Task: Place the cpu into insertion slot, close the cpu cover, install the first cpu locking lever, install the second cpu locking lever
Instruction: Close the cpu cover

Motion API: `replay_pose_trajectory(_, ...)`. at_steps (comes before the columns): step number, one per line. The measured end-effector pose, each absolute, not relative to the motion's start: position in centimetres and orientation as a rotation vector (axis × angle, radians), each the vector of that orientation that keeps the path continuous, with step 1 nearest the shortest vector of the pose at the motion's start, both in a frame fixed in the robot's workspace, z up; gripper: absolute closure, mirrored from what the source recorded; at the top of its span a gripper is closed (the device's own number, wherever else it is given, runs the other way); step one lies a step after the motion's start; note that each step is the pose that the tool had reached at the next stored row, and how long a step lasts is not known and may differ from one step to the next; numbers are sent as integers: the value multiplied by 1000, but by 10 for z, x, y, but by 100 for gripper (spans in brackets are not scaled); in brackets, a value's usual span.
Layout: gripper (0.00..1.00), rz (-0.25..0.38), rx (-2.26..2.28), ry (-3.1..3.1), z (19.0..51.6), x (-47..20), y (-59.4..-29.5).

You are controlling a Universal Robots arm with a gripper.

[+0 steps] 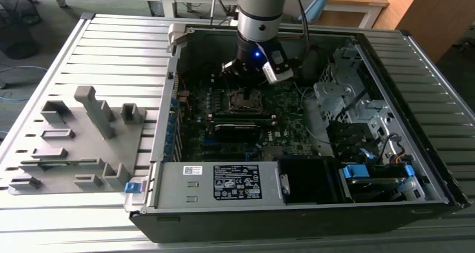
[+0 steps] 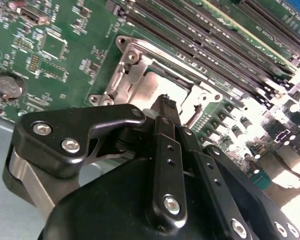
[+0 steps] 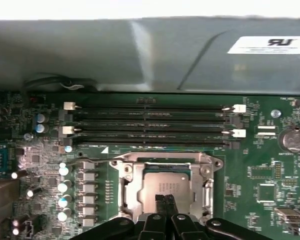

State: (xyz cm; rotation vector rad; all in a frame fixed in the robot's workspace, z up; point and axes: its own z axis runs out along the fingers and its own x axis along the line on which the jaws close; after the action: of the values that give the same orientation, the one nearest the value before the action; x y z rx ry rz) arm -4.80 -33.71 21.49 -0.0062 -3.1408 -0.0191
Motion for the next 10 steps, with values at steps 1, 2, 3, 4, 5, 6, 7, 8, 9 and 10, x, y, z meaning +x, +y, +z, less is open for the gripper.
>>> replay_pose_trajectory(1,90,-19,-8,-3141,215,-50,-337)
replay_pose_trajectory(2,90,-19,-10,-3141,215,-53,-337)
replay_pose_trajectory(3,90,-19,-13,-3141,214,-55,-337)
replay_pose_trajectory(4,90,-19,-15,-3141,214,-57,-337)
replay_pose_trajectory(5,90,-19,-17,-3141,214,-60,-337)
replay_pose_trajectory(6,90,-19,-20,-3141,213,-62,-337)
replay_pose_trajectory(7,90,-19,-24,-3141,212,-65,-337)
replay_pose_trajectory(8,90,-19,-27,-3141,211,-68,-337)
replay_pose_trajectory(9,90,-19,-30,-3141,210,-70,-337)
replay_pose_trajectory(10,90,-19,-32,-3141,210,-71,-337)
